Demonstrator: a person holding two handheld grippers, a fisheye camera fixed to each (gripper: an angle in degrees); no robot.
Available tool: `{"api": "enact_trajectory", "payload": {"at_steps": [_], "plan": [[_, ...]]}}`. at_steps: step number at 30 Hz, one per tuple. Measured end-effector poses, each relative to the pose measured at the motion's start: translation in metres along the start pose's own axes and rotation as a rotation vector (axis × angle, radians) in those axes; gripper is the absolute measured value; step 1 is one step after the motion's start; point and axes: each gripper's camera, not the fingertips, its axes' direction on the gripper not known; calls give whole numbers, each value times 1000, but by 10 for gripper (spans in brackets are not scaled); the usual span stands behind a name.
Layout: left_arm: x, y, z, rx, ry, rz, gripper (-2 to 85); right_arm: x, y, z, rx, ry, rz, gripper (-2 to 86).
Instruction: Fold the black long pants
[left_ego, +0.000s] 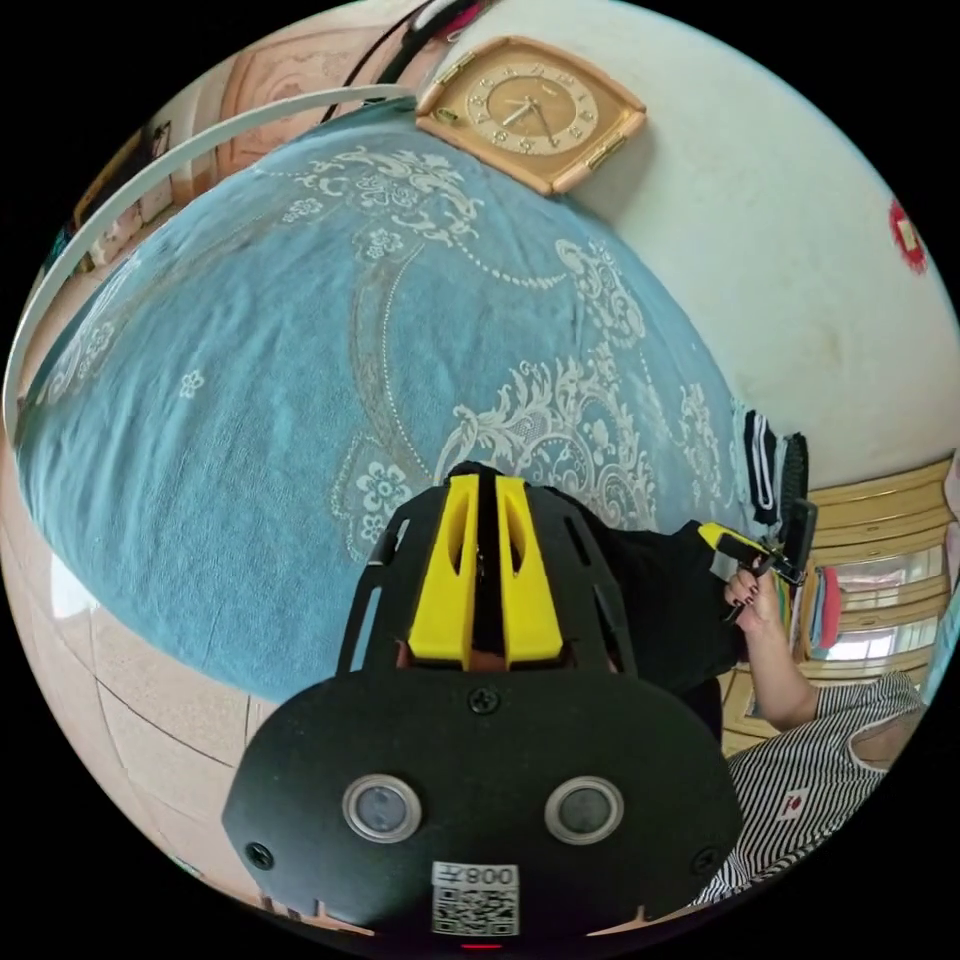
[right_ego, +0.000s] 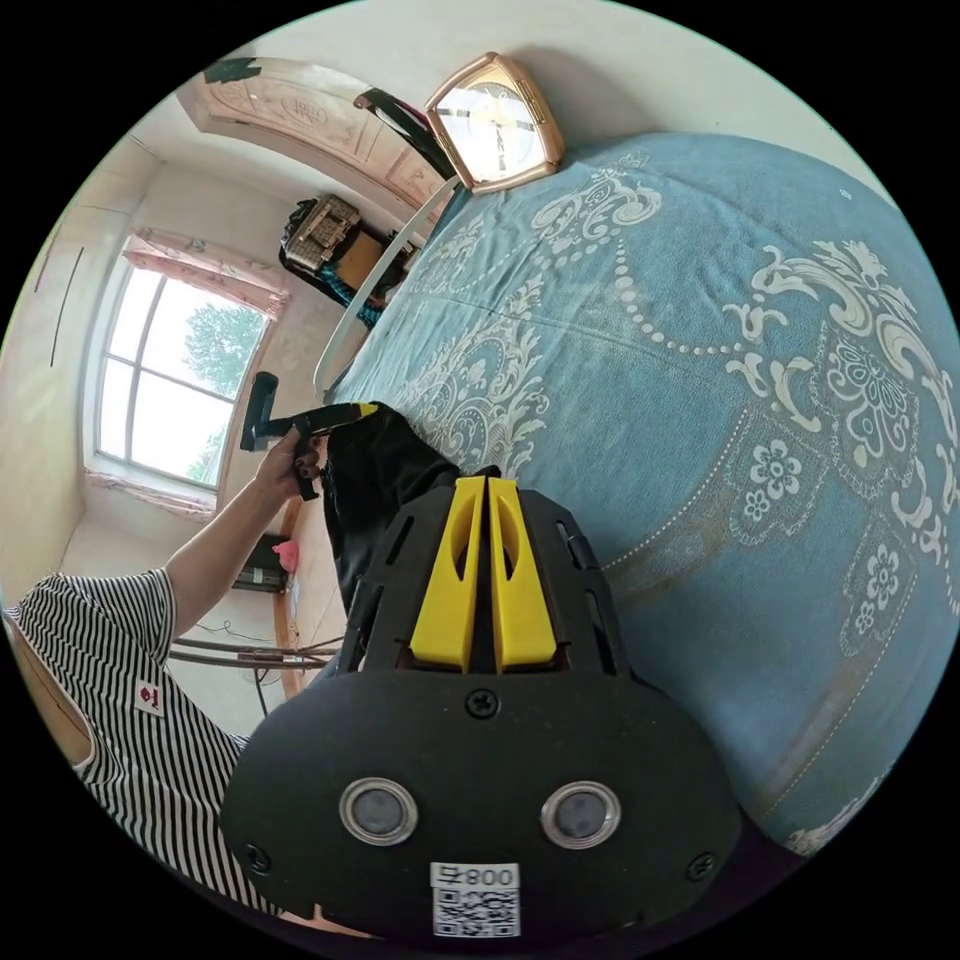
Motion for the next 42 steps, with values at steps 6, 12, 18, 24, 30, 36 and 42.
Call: {"api": "enact_trajectory", "payload": {"at_steps": [6,12,18,24,30,36,42], "plan": [[-13,37,-41,194,30,-65,20,11,15,-9,73,7,53,3],[-5,35,-35,160,-28,-106,21,37,8,23,-31,62,142,3],[32,51,-71,235,-135,-82,25,36,21,16,-1,55,109,2],[127,75,-79,226,-16,144,14,16,57,-15,67,124,17,1],[187,92,-26,8,-134,190,3,7,115,13,-83,275,-21,0],[231,94,-61,37,-149,155,2,3,138,23,-96,307,-33,1],[300,136,-80,-3,-117,206,2,-26,217,0,-82,353,-75,1]]}}
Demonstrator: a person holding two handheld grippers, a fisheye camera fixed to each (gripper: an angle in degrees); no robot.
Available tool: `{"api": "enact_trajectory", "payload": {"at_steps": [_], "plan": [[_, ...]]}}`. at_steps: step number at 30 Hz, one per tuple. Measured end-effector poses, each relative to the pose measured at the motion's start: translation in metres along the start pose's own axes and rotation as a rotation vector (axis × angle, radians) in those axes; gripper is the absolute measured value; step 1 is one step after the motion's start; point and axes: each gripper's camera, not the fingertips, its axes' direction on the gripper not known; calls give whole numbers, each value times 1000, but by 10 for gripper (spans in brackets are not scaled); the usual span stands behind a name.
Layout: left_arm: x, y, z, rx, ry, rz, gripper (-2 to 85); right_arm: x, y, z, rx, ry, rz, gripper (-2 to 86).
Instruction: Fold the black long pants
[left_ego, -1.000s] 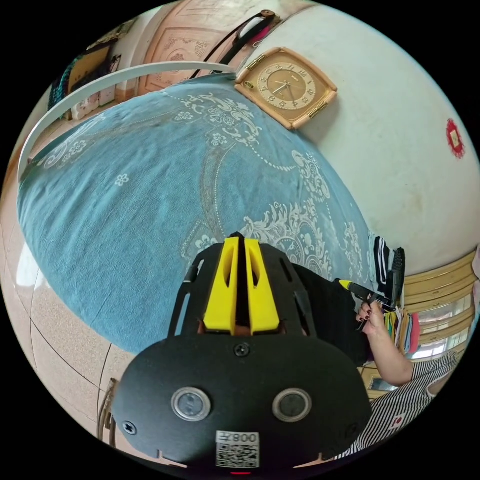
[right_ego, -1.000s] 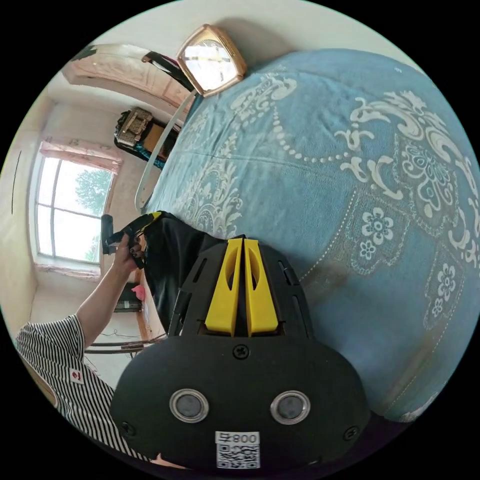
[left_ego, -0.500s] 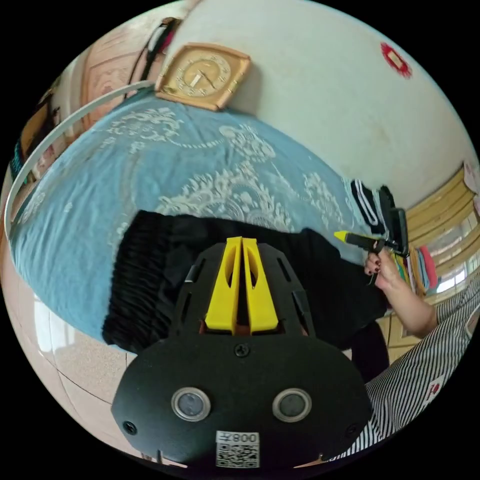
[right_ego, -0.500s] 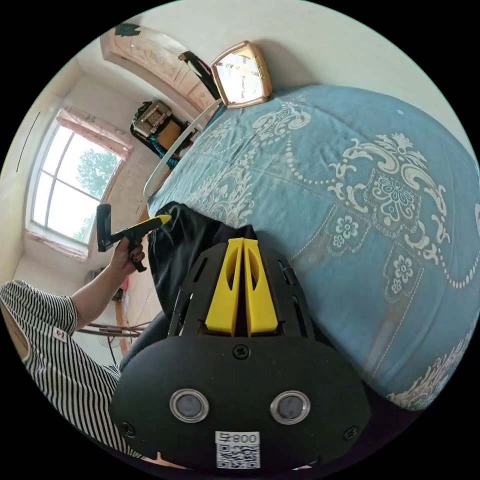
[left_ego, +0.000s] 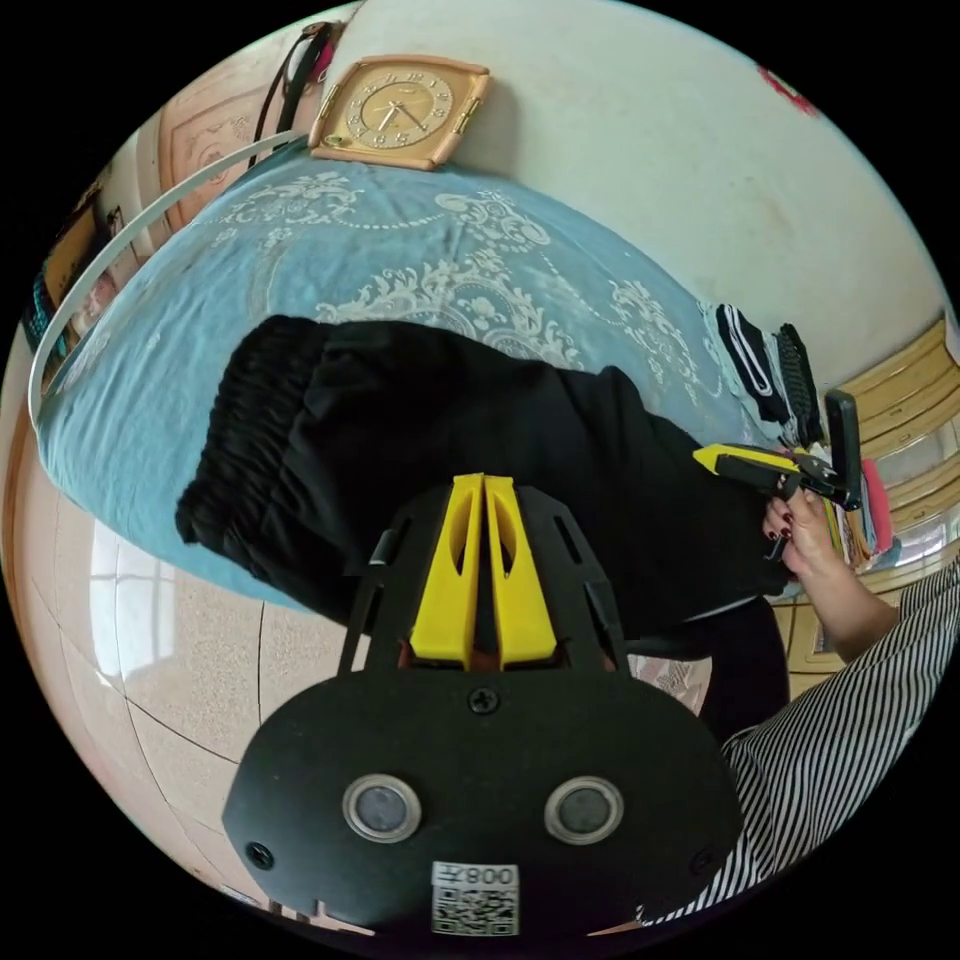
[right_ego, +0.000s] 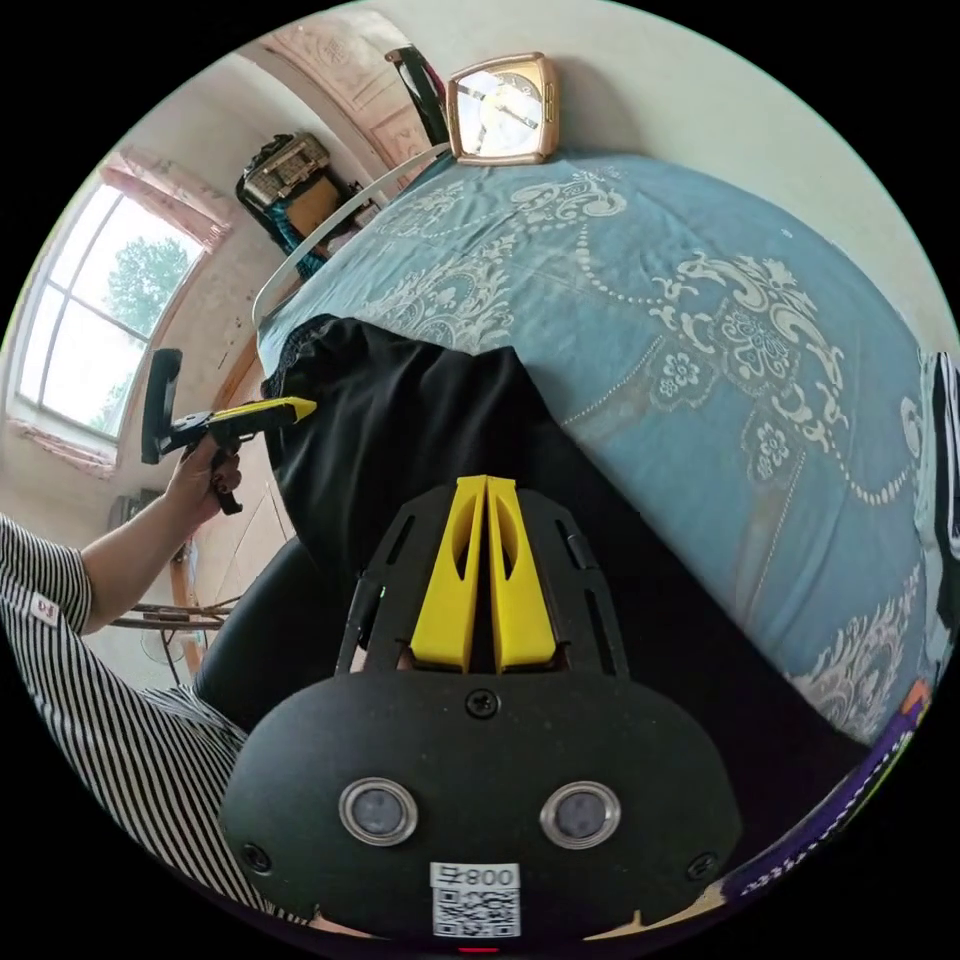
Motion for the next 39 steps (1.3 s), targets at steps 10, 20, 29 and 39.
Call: {"api": "enact_trajectory", "payload": {"at_steps": [10,20,29,39], "plan": [[125,-18,-38,-47,-99,106,1,-24,154,19,-232,235,9,1],[248,-39,-18,-201,-66,157,2,-11,253,53,-233,342,33,2],[386,-67,-48,-199,36,216,1,66,375,33,-56,45,366,2],[646,-126,-4,-336,184,512,1,195,668,-36,500,-14,980,36]]}}
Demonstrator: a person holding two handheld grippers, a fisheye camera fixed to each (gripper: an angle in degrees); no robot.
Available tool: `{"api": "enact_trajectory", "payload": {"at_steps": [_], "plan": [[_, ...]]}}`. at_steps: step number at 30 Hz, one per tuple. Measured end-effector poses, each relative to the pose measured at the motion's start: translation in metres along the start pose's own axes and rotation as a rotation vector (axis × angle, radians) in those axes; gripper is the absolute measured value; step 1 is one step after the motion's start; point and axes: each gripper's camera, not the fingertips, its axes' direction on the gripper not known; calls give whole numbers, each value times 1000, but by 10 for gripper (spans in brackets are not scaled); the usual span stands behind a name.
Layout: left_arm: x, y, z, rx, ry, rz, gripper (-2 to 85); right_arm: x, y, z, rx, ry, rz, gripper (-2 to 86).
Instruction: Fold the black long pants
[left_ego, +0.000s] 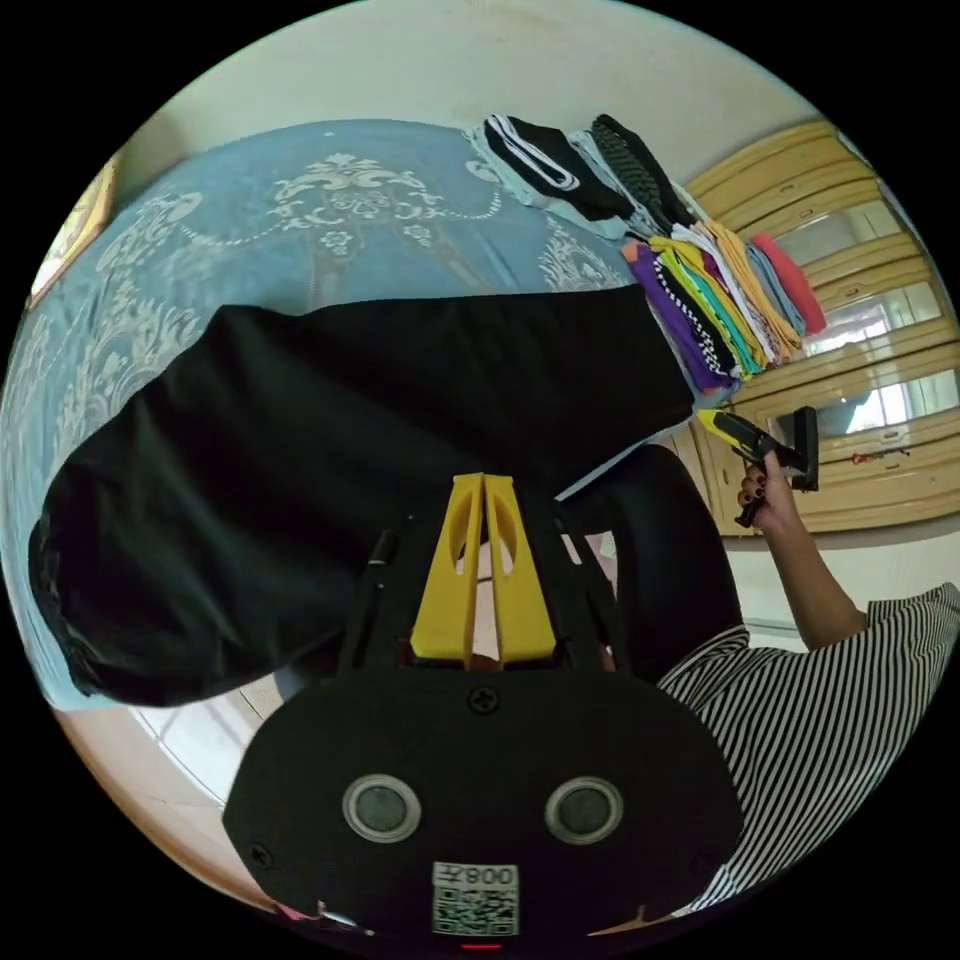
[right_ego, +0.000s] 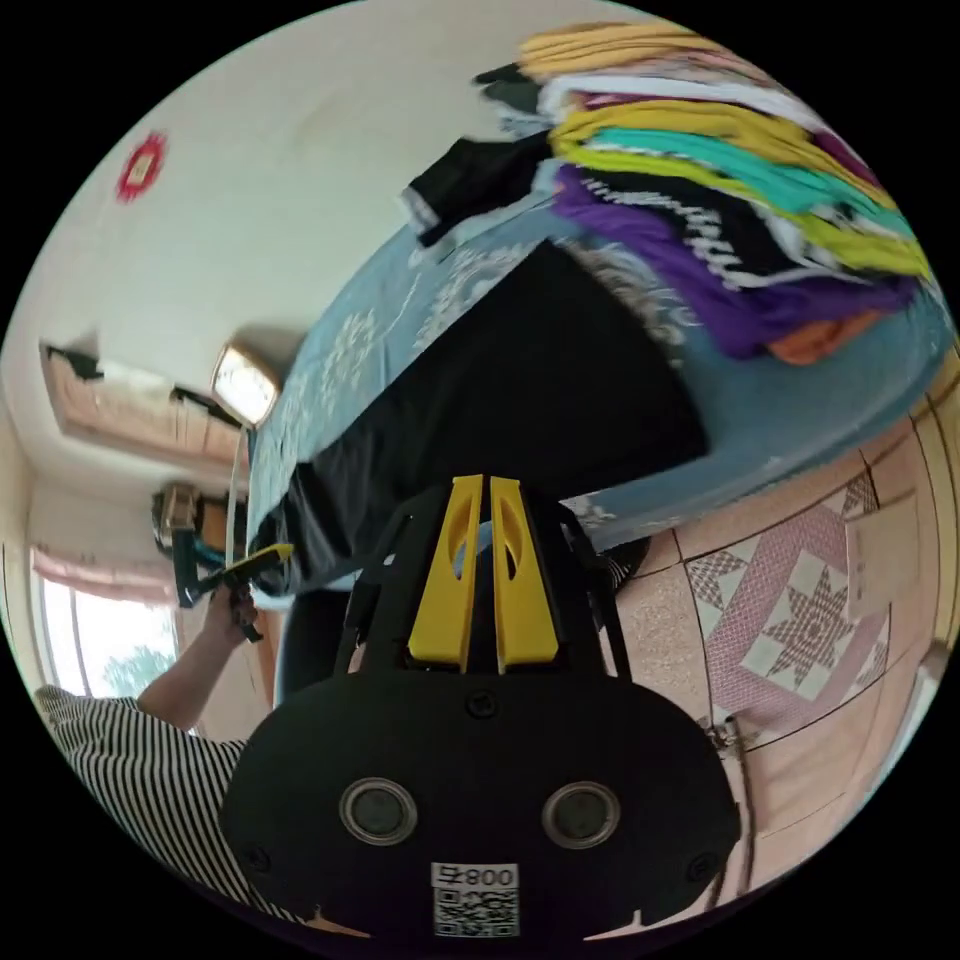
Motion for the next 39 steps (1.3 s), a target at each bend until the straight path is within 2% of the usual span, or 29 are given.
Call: {"api": "enact_trajectory", "payload": {"at_steps": [8,14,16,21,29,32,36,39], "plan": [[244,-178,89,-192,18,455,4,138,15,-27,116,22,186,76],[374,-249,155,-306,-83,621,9,190,13,-18,94,87,125,76],[397,-265,167,-328,-122,635,9,200,11,-11,64,124,85,73],[435,-302,171,-343,-93,636,10,228,12,9,-4,190,-4,49],[492,-343,152,-309,-22,618,8,269,26,-5,16,140,-68,21],[509,-354,156,-315,-23,629,8,290,36,-8,35,106,-54,21],[524,-370,177,-377,-42,608,11,328,40,17,-41,89,16,31],[538,-385,170,-354,-17,613,21,350,48,9,34,28,57,45]]}}
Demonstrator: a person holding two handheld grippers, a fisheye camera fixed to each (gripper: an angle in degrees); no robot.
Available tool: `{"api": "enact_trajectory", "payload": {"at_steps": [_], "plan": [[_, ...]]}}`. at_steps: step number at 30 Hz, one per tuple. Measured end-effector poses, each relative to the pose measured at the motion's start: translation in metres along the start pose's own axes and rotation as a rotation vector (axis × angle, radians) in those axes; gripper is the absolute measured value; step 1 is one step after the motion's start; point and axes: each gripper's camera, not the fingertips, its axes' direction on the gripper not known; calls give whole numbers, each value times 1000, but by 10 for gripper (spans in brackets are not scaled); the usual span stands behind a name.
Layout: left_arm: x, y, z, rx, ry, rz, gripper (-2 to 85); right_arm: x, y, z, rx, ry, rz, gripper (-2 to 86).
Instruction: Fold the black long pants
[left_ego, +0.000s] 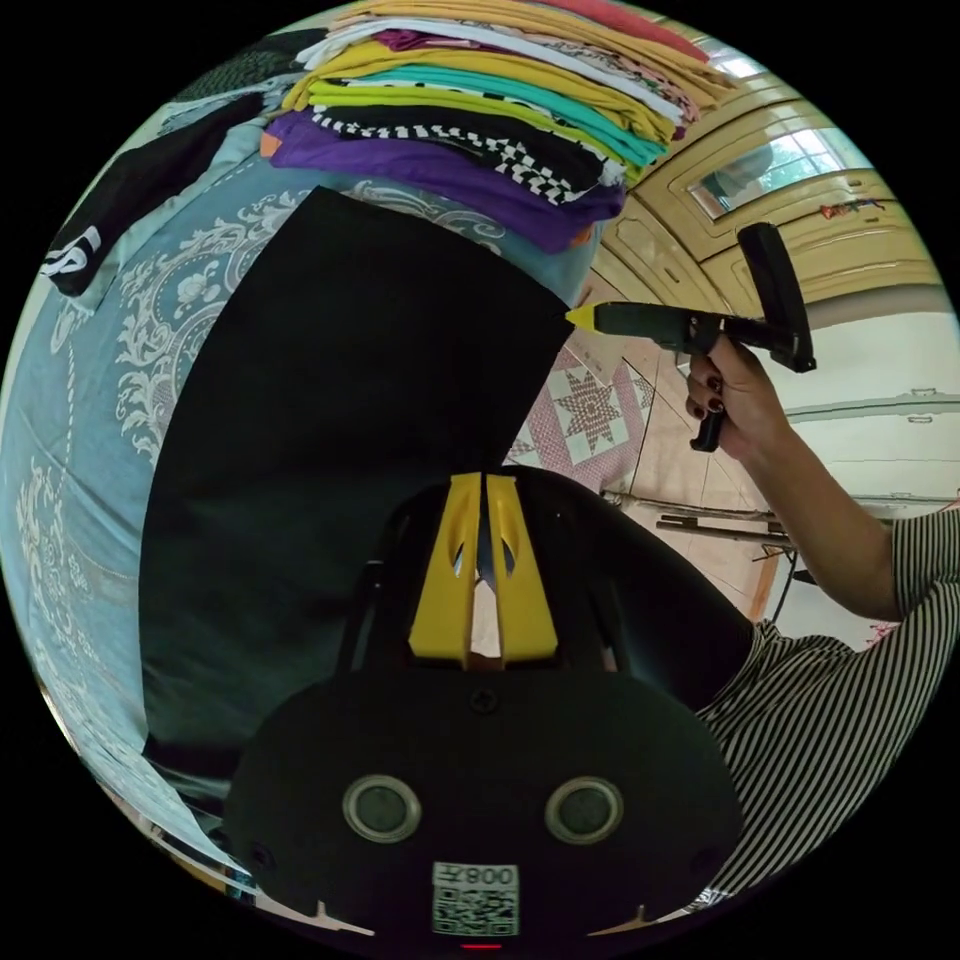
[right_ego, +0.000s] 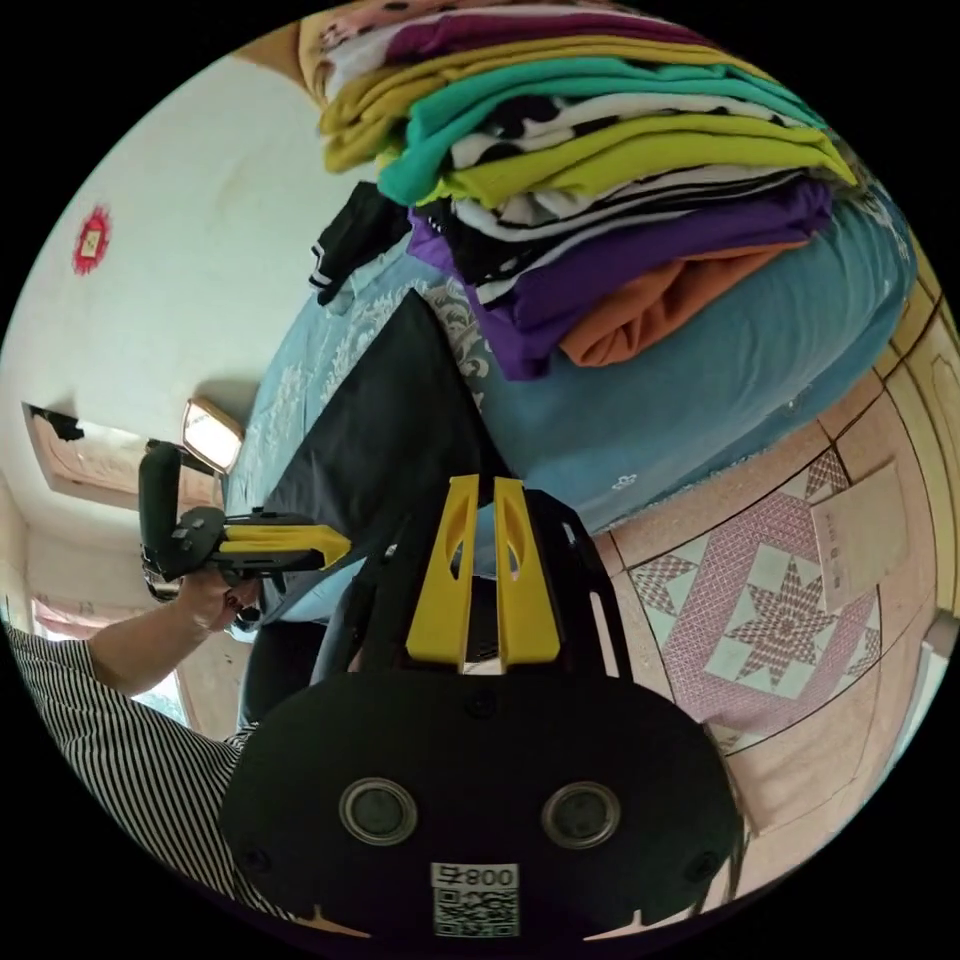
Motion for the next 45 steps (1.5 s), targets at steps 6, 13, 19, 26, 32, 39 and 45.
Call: {"api": "enact_trajectory", "payload": {"at_steps": [6,13,19,26,32,39,45], "plan": [[-21,-39,-41,99,45,-24,55,35,10,-4,80,-94,94,79],[-85,-119,-69,147,30,-122,87,56,10,13,66,-136,135,89],[-108,-199,-65,71,-27,-89,101,71,8,21,68,-193,183,95],[-106,-253,-33,-76,-178,-28,81,63,-3,32,30,-179,200,92],[-107,-246,-29,-73,-186,11,32,52,-12,35,3,-152,210,71],[-129,-227,-50,-41,-113,-26,18,28,-24,22,20,-231,158,36],[-140,-199,-66,-1,-117,17,14,-3,-29,7,40,-223,113,31]]}}
